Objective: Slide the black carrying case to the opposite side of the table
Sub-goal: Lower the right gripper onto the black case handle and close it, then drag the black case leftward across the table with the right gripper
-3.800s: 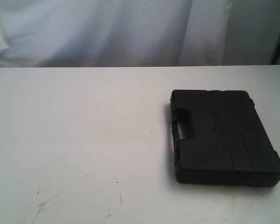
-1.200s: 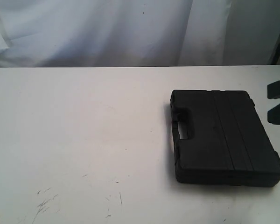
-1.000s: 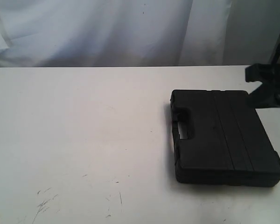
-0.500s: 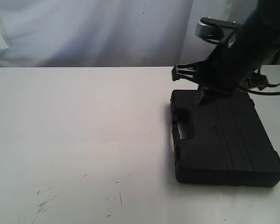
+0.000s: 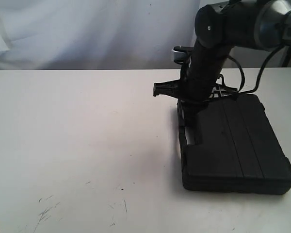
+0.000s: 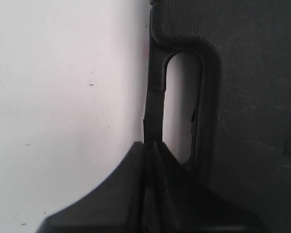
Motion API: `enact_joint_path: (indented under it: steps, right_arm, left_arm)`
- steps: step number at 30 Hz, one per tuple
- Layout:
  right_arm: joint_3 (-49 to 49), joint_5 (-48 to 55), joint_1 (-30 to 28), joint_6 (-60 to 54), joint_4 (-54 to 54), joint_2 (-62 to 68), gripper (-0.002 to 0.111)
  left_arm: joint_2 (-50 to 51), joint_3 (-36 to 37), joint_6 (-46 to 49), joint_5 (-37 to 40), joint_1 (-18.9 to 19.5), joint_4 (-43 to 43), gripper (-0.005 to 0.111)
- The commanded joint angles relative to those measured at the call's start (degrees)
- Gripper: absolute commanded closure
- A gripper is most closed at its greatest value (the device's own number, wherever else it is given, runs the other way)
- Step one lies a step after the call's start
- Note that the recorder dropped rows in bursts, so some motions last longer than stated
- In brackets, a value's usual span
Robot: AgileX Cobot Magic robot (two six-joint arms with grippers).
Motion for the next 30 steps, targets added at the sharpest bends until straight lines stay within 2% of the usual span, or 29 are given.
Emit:
enact_joint_path:
  steps: [1,3,7,23,26,30]
  right_arm:
    - [-2.5,0.1,0.1,1.1,-1.1,2.4,0.089]
    - [-2.5,-0.7,0.1,1.1,-1.1,3.2,0.081]
    - [-2.5,-1.0,0.1,1.1,-1.1,4.9,0.073]
    - [-2.6,-3.9,0.1,3.3,-1.2,11.0,0.074]
    - [-2.6,-3.6,0.1,3.5,-1.1,11.4,0.079]
    - [-2.6,-3.4,0.1,3.5,-1.1,11.4,0.094]
  left_arm:
    - [-0.2,0.3,-0.1,-0.1,-0.3,0.0,0.107]
    - [-0.2,0.3,-0.1,-0.1,-0.3,0.0,0.107]
    - [-0.2,0.3,-0.1,-0.1,-0.3,0.0,0.107]
    - [-0.2,0.3,0.0,-0.1,-0.3,0.0,0.107]
    - [-0.2,0.3,-0.2,-0.1,-0.3,0.0,0.107]
    - [-0.2,0.3,-0.2,-0.1,-0.3,0.0,0.107]
